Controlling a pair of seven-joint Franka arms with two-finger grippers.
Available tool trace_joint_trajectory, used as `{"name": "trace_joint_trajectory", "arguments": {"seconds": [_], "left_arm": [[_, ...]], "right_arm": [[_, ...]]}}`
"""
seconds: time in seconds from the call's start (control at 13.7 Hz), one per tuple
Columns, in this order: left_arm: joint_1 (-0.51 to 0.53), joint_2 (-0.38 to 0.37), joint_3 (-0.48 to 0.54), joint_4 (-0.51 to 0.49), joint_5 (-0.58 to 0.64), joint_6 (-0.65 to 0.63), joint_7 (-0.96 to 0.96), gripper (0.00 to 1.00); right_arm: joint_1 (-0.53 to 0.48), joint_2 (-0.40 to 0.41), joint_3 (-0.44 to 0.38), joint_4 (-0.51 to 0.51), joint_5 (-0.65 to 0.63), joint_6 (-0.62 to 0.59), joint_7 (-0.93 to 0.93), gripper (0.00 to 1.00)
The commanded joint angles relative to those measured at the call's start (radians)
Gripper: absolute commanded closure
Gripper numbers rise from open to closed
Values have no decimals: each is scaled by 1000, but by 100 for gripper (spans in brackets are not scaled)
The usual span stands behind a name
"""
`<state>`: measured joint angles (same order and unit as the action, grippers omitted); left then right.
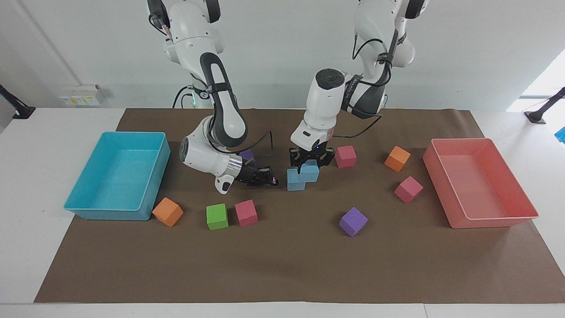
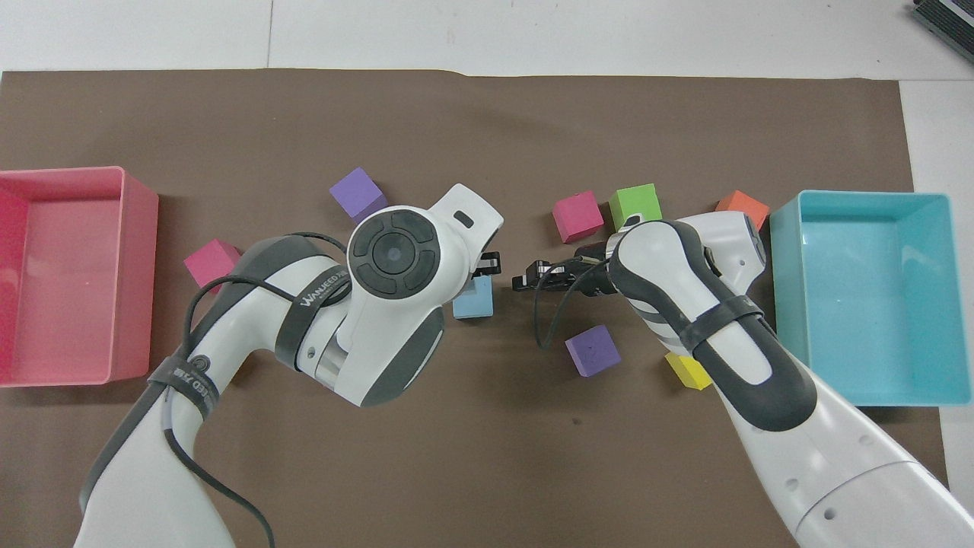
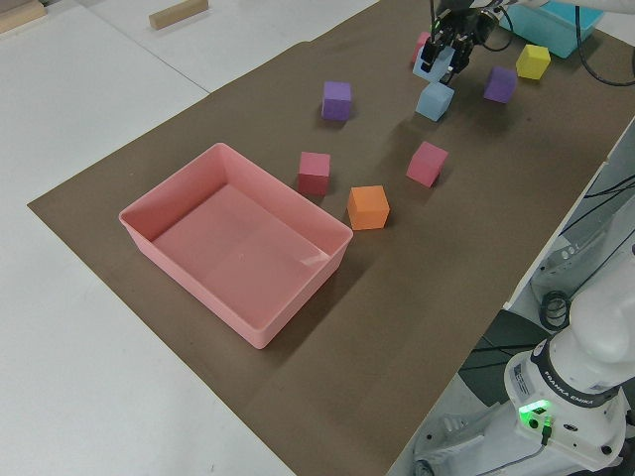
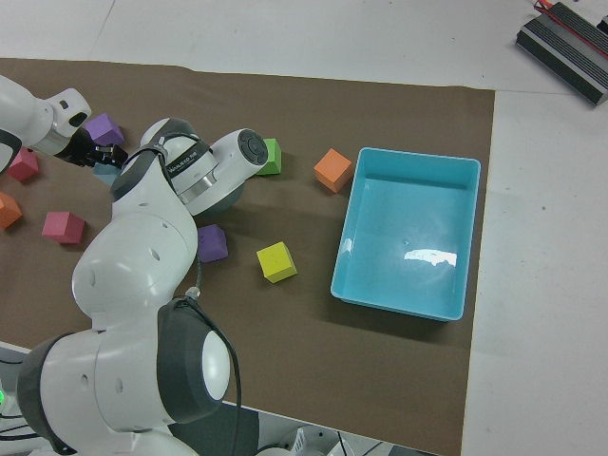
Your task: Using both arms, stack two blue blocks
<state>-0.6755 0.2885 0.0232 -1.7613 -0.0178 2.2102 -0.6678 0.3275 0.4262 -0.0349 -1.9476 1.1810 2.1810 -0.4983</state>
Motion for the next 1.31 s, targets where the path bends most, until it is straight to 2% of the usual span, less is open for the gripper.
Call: {"name": "trace_joint_trajectory", "arguments": {"seconds": [0.0,0.29,1.24], "left_arm": [[-39,32,18,10,10,29,-39,100],[-67,34,18,-20,10,31,-41,100],[-64,34,20,-36,12,29,-95,100]], "right_arm": [[-15,14,12,-11,84,-18,-63,100],[-8,19,12,-13,85,-12,-74,100],[-4,19,12,-13,84,-6,-85,100]]}}
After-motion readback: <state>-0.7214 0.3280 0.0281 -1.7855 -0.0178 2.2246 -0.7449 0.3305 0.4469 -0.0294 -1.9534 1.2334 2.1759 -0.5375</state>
